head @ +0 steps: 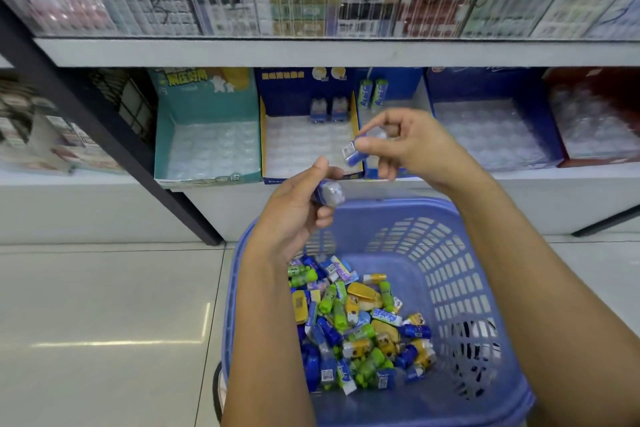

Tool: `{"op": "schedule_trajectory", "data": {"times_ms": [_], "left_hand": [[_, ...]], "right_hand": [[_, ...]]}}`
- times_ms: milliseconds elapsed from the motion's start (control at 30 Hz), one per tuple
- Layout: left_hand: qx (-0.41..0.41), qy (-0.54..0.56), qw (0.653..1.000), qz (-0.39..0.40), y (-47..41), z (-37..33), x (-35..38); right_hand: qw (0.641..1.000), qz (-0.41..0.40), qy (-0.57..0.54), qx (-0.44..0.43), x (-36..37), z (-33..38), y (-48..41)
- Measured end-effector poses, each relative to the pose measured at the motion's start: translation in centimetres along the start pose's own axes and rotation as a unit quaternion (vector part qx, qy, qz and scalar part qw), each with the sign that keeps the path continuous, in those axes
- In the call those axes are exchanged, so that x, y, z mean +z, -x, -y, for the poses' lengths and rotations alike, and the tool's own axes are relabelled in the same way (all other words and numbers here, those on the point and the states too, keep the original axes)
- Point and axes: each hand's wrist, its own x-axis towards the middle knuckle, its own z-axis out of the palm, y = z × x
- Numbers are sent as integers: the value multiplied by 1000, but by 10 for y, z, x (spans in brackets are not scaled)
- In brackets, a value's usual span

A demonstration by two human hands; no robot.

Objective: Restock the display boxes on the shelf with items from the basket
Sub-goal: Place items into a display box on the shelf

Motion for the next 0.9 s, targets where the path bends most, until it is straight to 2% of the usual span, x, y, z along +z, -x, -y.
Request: {"op": "schedule_trajectory", "data": {"times_ms": [67,133,233,400,567,800,900], "left_hand": [[10,19,999,-38,-1,0,1],[26,55,994,-88,-3,2,0],[47,86,984,-146,-6,3,-6],[59,176,968,-172,-10,1,-17],[29,211,959,-187,-14,5,-23],[25,218,956,-196,-17,7,-27],[24,234,952,-196,-19,6,-28]], "right_hand": [[989,-95,115,-3,3,-1,-22],[963,-144,225,-24,6,-1,-44],[926,-117,358,-22,10,3,-70],[855,-34,516,-37,7,1,-95],[820,12,571,-47,2,-9,-104],[808,65,585,-34,-2,3,-108],[769,91,633,10,10,12,-113]]}}
